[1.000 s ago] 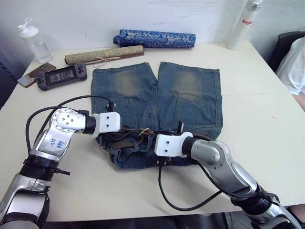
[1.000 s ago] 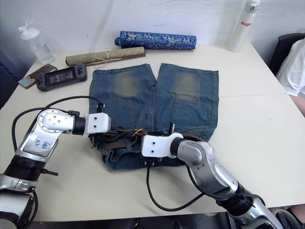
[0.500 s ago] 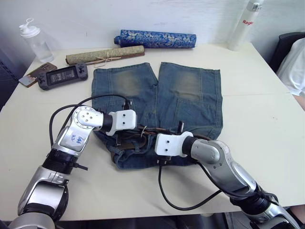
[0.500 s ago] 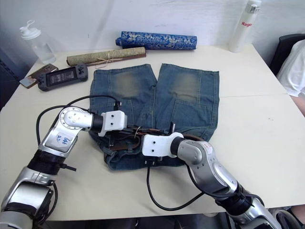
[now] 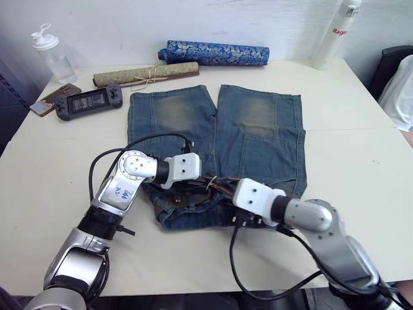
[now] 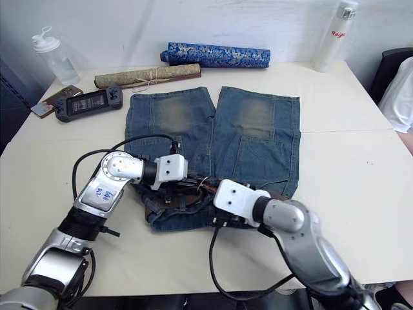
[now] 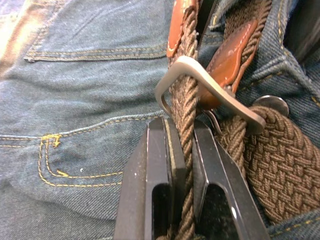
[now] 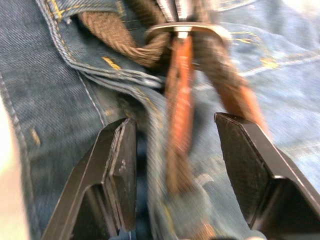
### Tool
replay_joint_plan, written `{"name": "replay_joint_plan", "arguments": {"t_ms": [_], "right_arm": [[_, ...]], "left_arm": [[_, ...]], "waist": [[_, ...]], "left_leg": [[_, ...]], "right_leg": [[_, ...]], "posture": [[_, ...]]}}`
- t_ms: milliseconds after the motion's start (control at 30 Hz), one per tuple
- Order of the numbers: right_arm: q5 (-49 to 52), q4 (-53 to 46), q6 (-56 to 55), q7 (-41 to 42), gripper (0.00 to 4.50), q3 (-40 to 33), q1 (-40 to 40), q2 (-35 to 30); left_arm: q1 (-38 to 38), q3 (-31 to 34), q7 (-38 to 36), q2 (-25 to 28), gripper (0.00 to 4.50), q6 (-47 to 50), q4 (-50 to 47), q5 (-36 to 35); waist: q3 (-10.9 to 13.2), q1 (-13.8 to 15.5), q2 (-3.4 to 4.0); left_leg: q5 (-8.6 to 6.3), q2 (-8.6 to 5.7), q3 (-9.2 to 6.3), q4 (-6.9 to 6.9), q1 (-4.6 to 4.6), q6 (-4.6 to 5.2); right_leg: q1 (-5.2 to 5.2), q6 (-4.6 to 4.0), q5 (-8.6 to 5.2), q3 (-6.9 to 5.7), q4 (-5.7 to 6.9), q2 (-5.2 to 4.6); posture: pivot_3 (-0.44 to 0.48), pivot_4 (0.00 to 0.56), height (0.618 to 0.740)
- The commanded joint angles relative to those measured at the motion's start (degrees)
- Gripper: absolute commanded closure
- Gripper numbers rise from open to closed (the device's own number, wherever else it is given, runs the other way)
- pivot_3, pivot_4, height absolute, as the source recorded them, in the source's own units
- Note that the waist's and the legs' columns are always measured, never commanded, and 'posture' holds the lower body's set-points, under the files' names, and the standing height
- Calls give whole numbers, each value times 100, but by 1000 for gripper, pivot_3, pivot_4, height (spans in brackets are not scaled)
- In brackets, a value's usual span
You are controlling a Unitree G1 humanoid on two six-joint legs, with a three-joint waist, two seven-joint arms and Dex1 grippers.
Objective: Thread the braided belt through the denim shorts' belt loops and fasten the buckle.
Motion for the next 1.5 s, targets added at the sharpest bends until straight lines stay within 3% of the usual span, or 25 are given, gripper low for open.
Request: {"name": "replay_joint_plan", "arguments": {"t_ms": [33, 100, 233, 467, 833, 933, 967, 1067, 1300, 1433, 1500], "right_arm": [[958, -961, 1224, 509, 1741, -1156, -218, 20], [1310, -1024, 1581, 593, 1741, -1519, -508, -24], [1565, -798, 1529, 293, 1741, -1532, -839, -154], [1344, -295, 586, -329, 1741, -477, -799, -613], [1042, 290, -174, -889, 1741, 210, -790, -888], [1011, 379, -270, -939, 2455, 268, -805, -879], [999, 396, -278, -957, 3080, 302, -813, -865], [992, 414, -272, -1006, 4280, 383, -840, -829], [962, 288, -198, -1036, 4406, 489, -834, -837], [945, 209, -134, -1099, 4500, 489, -682, -848], [962, 176, -108, -1134, 4500, 459, -610, -837]], "left_arm": [[14, -123, 30, -129, 4500, -64, -78, 6], [5, -149, 29, -158, 4500, -83, -62, 6], [-3, -196, 20, -215, 4500, -105, -62, 24], [-15, -210, 4, -216, 4500, -148, -72, 42], [38, -204, 15, -172, 4500, -200, -168, 87], [52, -223, 14, -157, 4500, -264, -183, 134], [59, -219, 19, -165, 4500, -266, -189, 129], [59, -221, 35, -178, 4500, -303, -189, 136], [52, -156, 168, -263, 4500, -306, -187, 130], [56, 79, 234, -294, 2843, 56, -425, -104], [116, 318, 228, -251, 2701, 370, -681, -380]], "waist": [[0, 63, 0], [0, 84, 0], [0, 100, 0], [0, 97, 0], [0, 96, 0], [0, 93, 0], [0, 94, 0], [0, 95, 0], [0, 92, 0], [0, 95, 0], [0, 92, 0]], "left_leg": [[0, 1, 0, 0, 0, 0], [-1, 1, 2, 0, 0, 1], [0, 1, 2, 0, 0, 1], [0, 0, 10, 0, 0, 2], [0, 0, 9, 0, 0, 2], [0, 0, 9, 0, 0, 2], [0, 0, 9, 0, 0, 1], [0, 0, 9, 0, 0, 2], [0, 0, 9, 0, 0, 2], [0, 0, 8, 0, 0, 2], [0, 0, 8, 0, 0, 2]], "right_leg": [[0, 0, 0, -1, -2, 1], [1, 1, 1, -1, -4, 0], [5, 5, 4, -2, -12, -2], [9, 13, 8, 0, -25, -7], [8, 13, 8, 0, -24, -6], [8, 13, 8, 0, -23, -6], [8, 13, 8, 0, -23, -6], [8, 13, 8, 0, -24, -6], [8, 13, 8, 0, -22, -5], [8, 13, 8, 0, -22, -6], [8, 13, 8, 0, -23, -5]], "posture": [[0, 150, 637], [0, 150, 637], [0, 150, 637], [0, 150, 637], [0, 150, 637], [0, 150, 637], [0, 150, 637], [0, 150, 637], [0, 150, 637], [0, 150, 637], [0, 150, 637]]}}
